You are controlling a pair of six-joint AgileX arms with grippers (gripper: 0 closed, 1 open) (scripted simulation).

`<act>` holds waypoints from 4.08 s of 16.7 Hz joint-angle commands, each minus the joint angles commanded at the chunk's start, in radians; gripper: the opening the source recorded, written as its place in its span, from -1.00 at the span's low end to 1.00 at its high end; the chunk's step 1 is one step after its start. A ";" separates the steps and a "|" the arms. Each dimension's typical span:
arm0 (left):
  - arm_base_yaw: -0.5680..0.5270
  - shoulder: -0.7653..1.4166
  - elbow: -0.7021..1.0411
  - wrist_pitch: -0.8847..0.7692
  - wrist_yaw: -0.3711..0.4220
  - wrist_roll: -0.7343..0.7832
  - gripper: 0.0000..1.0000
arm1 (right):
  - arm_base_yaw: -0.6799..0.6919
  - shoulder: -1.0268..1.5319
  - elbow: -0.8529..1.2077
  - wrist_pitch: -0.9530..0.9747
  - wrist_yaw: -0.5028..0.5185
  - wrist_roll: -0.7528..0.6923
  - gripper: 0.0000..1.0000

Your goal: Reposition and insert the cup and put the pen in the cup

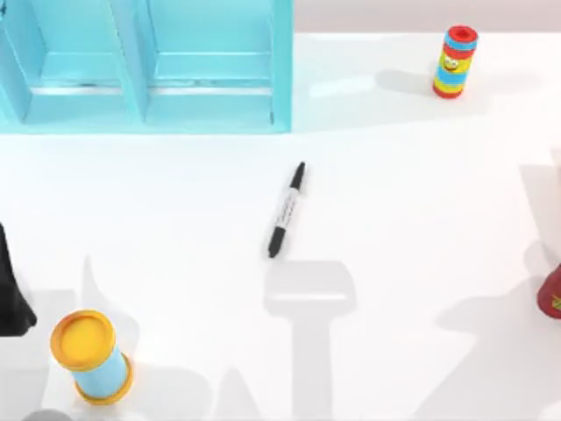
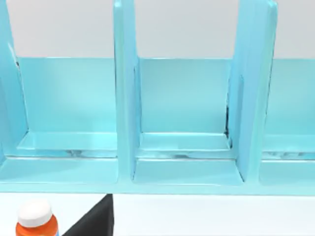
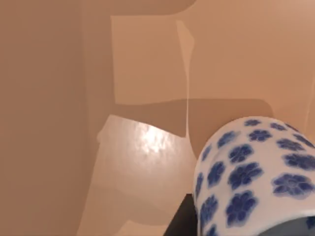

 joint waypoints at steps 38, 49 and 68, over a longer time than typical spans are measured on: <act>0.000 0.000 0.000 0.000 0.000 0.000 1.00 | 0.853 0.165 0.514 -0.331 -0.003 0.868 -1.00; 0.000 0.000 0.000 0.000 0.000 0.000 1.00 | 0.861 0.197 0.405 -0.198 -0.006 0.868 -1.00; 0.000 0.000 0.000 0.000 0.000 0.000 1.00 | 0.862 0.203 0.375 -0.167 -0.006 0.869 1.00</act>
